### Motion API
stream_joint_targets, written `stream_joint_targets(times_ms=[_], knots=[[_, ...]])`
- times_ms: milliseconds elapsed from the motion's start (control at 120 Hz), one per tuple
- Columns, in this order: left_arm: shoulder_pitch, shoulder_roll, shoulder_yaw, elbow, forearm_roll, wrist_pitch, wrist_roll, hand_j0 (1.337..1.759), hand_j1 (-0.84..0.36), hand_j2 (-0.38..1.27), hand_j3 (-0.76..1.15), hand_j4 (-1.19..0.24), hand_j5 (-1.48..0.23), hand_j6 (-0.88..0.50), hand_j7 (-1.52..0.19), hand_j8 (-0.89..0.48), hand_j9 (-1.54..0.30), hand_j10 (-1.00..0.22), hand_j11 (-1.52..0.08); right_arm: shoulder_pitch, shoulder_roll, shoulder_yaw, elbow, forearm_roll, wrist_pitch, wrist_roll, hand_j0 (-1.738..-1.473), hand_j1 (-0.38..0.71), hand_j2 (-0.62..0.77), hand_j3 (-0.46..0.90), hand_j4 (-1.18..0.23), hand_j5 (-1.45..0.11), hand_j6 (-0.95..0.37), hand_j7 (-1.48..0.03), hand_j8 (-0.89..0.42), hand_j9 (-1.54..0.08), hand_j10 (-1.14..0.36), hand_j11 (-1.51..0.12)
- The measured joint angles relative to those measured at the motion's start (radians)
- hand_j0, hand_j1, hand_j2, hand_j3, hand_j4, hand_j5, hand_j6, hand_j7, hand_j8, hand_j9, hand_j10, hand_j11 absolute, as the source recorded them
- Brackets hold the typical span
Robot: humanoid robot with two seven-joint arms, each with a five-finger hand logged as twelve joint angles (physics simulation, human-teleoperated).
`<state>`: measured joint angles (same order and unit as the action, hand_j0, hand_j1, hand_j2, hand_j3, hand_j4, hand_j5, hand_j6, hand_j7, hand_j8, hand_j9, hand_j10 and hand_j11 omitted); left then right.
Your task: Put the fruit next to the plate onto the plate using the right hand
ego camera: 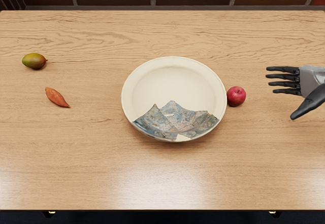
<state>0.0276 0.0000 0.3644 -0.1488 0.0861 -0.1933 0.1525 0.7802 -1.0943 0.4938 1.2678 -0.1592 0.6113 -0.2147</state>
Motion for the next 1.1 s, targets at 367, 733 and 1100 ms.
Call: stream_joint_targets(times_ms=[367,733,1100], knots=[[0.0,0.0,0.0,0.0,0.0,0.0,0.0,1.658,0.07,0.05,0.0,-0.23,-0.3,-0.23,-0.3,-0.23,-0.3,-0.23,-0.3,0.116,0.119,0.019,0.011,-0.157,0.0,-0.249,-1.658,-0.3,-0.01,0.0,-0.04,-0.05,-0.04,-0.05,-0.04,-0.05,-0.04,-0.05],[0.0,0.0,0.0,0.0,0.0,0.0,0.0,1.658,0.07,0.05,0.0,-0.23,-0.3,-0.23,-0.3,-0.23,-0.3,-0.23,-0.3,0.155,0.253,0.04,0.108,-0.549,-0.289,-0.251,-1.658,-0.3,-0.01,0.0,-0.04,-0.05,-0.05,-0.05,-0.04,-0.05,-0.04,-0.05],[0.0,0.0,0.0,0.0,0.0,0.0,0.0,1.658,0.07,0.05,0.0,-0.23,-0.3,-0.23,-0.3,-0.23,-0.3,-0.23,-0.3,0.069,0.383,-0.001,0.07,-0.748,-0.502,-0.094,-1.658,-0.28,-0.01,0.0,-0.06,-0.07,-0.06,-0.07,-0.06,-0.07,-0.06,-0.07]])
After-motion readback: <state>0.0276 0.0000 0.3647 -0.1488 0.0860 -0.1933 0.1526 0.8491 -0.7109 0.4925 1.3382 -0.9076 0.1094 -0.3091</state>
